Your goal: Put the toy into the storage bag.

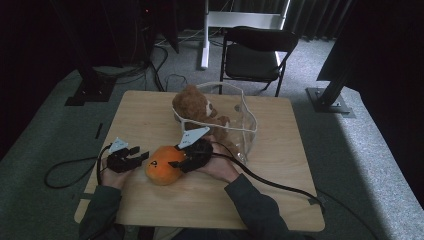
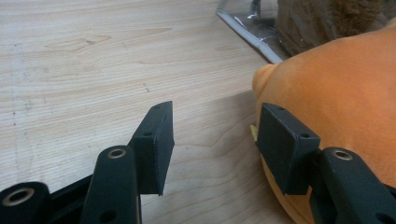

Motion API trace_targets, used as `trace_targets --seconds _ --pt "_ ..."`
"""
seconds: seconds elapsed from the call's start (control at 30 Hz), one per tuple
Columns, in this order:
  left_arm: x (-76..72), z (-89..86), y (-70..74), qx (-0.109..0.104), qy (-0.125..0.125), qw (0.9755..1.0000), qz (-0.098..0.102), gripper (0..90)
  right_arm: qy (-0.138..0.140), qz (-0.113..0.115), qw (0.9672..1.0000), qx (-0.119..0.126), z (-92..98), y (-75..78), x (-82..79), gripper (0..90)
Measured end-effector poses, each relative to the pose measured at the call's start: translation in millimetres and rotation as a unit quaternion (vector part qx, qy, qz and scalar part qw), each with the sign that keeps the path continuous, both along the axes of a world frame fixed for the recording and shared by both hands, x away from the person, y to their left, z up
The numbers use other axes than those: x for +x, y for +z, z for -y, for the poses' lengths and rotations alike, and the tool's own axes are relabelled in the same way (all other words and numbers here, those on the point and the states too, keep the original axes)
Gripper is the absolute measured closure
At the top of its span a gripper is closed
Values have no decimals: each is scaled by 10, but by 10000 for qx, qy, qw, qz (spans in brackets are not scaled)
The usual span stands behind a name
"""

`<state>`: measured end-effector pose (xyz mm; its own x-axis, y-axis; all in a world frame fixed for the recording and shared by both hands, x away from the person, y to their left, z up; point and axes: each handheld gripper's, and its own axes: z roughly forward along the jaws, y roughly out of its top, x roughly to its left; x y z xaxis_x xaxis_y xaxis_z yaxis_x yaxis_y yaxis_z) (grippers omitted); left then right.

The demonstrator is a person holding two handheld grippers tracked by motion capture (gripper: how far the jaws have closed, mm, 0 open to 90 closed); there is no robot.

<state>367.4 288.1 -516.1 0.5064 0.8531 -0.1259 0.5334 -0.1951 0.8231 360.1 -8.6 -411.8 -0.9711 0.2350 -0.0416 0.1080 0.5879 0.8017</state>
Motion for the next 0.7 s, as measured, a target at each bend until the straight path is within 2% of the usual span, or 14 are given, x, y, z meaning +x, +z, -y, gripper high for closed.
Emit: trace_targets --seconds 0.4,0.53,0.7 --pt "-27 88 23 40 -128 9999 73 475 205 -154 9996 -112 -103 -147 -57 358" --pt "-34 100 38 55 -153 9998 85 478 301 -247 9991 -171 -153 -227 -66 329" --pt "-35 109 40 28 -160 9998 103 479 369 -231 9988 -214 -199 -295 -77 276"
